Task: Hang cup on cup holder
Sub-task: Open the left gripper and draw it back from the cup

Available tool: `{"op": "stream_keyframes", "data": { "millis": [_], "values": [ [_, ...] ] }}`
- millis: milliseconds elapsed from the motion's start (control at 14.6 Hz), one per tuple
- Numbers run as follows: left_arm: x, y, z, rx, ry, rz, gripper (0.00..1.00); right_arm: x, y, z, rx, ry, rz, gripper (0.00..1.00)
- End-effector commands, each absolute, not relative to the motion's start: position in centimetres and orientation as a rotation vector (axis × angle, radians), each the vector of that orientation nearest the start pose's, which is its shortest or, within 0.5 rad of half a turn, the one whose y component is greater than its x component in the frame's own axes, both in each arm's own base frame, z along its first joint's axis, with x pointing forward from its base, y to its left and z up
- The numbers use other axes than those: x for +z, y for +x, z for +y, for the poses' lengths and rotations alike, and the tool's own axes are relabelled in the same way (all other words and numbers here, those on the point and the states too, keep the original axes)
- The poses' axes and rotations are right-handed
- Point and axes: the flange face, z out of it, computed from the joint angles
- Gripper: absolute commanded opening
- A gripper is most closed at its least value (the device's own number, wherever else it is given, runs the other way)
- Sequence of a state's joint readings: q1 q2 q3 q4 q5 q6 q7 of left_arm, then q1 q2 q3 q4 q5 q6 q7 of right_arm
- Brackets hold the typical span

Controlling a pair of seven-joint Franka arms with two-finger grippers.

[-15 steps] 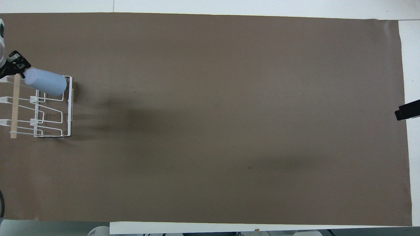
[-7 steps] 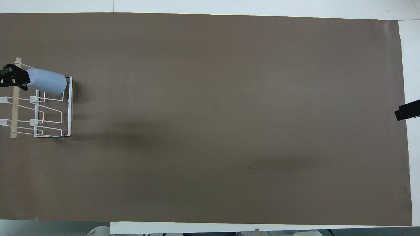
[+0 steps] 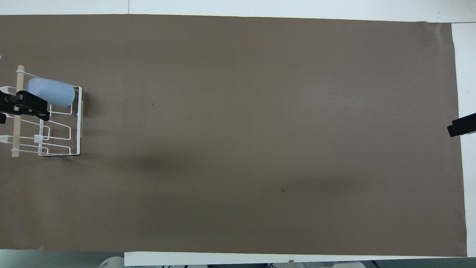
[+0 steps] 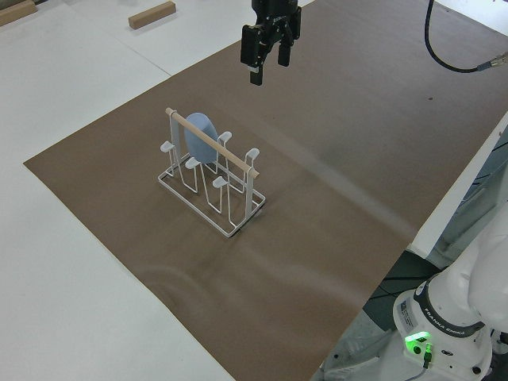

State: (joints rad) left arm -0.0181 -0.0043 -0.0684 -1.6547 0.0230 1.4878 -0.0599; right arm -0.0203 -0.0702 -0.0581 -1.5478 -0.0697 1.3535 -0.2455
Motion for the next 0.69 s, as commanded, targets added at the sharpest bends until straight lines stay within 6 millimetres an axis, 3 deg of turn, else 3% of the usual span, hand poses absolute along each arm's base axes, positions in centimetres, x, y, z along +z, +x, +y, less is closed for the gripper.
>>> {"op": "stream_keyframes", "data": {
  "millis": [0,137,343,618],
  "values": [
    [59.8,53.9,-3.5,0.240,-3.182,0.081,1.00,65.3,50.2,-5.0,0.227,-3.169,-0.239,0.99],
    [60.3,54.5,-3.2,0.216,-3.191,0.075,1.00,65.4,50.2,-5.0,0.224,-3.169,-0.239,0.99],
    [62.5,54.2,-2.6,0.155,-3.212,0.058,1.00,65.3,50.2,-5.0,0.227,-3.169,-0.239,0.99],
    [62.7,53.7,-2.5,0.208,-3.200,0.153,1.00,65.3,50.2,-5.0,0.227,-3.169,-0.239,0.99]
  ]
}}
